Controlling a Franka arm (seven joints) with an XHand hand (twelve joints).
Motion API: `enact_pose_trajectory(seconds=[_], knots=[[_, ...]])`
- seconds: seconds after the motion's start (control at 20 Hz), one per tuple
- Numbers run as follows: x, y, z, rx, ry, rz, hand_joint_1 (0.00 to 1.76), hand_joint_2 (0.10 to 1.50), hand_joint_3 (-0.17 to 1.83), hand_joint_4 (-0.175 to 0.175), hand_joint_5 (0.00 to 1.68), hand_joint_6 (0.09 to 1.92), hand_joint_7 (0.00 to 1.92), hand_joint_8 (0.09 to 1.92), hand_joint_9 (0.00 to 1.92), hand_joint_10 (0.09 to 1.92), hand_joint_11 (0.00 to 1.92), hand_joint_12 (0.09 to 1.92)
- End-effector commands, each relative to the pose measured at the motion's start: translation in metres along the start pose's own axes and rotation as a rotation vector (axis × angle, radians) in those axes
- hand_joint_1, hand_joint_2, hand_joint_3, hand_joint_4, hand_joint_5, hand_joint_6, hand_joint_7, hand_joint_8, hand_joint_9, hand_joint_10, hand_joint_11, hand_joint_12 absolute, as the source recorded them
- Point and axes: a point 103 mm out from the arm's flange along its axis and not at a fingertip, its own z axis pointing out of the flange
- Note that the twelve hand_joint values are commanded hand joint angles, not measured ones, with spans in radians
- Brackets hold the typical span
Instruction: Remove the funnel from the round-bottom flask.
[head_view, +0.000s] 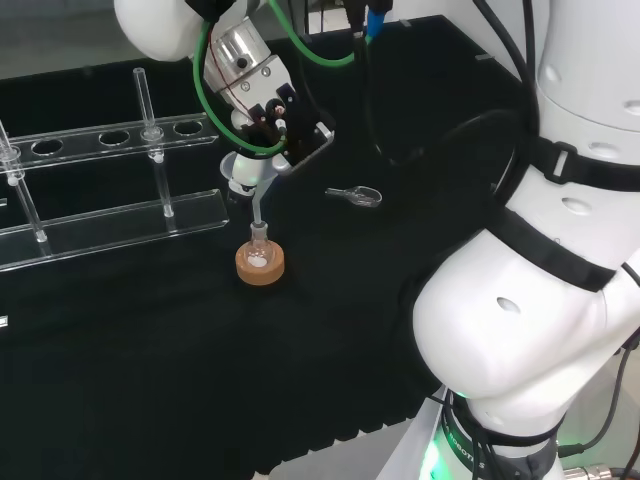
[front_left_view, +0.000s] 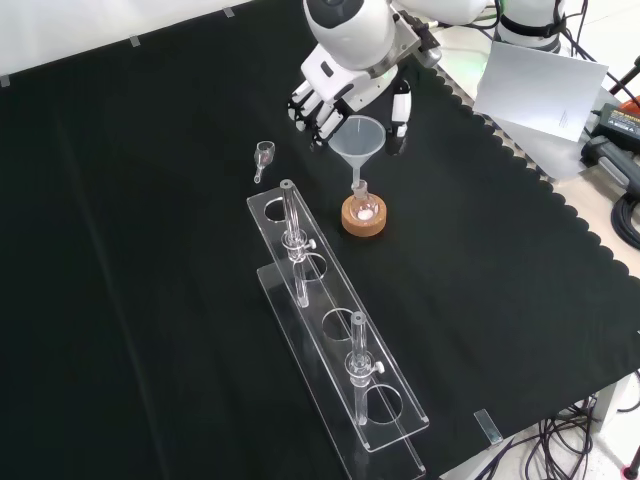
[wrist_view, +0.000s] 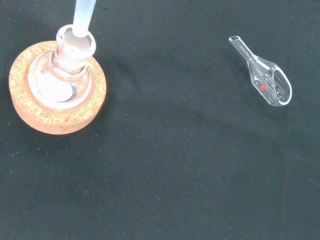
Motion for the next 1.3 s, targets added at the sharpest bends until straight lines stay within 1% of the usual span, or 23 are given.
enact_pose_trajectory(seconds=[0.05,0.35,0.6,0.7,0.85,1.05,1.3], knots=[[-0.004,-0.002,-0.001,-0.008,0.013,-0.005,0.62,0.8,0.02,-0.016,0.61,0.09,0.79,0.53,0.28,0.69,0.0,0.99],[-0.01,-0.005,-0.004,-0.021,0.014,0.001,0.62,0.8,0.02,-0.016,0.61,0.09,0.79,0.53,0.29,0.69,0.0,0.99],[-0.018,-0.009,-0.014,-0.042,0.01,0.009,0.62,0.8,0.02,-0.015,0.62,0.09,0.8,0.53,0.29,0.69,0.0,0.99],[-0.023,-0.01,-0.02,-0.052,0.009,0.021,0.62,0.8,0.02,-0.014,0.62,0.09,0.8,0.53,0.29,0.69,0.0,0.99],[-0.024,-0.012,-0.023,-0.057,0.009,0.025,0.62,0.8,0.02,-0.014,0.62,0.09,0.8,0.53,0.29,0.7,0.0,0.99],[-0.029,-0.014,-0.03,-0.079,0.025,0.037,0.62,0.8,0.02,-0.015,0.63,0.09,0.81,0.53,0.3,0.7,0.0,1.0],[-0.035,-0.015,-0.032,-0.075,0.042,0.057,0.62,0.8,0.02,-0.015,0.63,0.09,0.81,0.53,0.3,0.7,0.0,1.0]])
